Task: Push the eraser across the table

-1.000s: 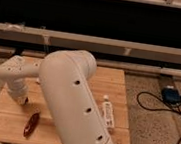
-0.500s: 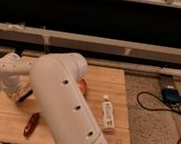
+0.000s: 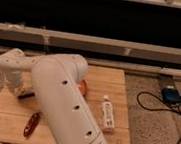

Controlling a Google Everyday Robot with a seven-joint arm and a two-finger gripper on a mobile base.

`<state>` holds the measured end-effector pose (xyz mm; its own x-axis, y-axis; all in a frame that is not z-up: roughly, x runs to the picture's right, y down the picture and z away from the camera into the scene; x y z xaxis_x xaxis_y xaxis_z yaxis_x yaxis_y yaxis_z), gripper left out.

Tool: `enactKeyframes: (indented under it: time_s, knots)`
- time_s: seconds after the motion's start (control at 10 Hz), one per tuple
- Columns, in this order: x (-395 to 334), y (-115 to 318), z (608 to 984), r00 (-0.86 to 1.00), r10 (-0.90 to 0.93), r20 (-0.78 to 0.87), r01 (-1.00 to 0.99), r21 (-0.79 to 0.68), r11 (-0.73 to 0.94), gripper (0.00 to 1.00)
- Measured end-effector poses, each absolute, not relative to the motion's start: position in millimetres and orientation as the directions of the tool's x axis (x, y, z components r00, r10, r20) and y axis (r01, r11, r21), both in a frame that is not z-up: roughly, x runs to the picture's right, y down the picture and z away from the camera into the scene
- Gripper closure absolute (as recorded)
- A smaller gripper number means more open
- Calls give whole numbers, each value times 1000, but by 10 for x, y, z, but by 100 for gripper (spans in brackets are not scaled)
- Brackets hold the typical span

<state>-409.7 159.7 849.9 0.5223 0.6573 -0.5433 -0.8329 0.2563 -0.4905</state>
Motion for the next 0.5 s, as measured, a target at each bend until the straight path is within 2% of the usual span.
enactKeyframes:
  time_s: [0.5]
  knots:
    - [-3905, 1570, 8261, 546, 641, -539, -794, -578, 191, 100]
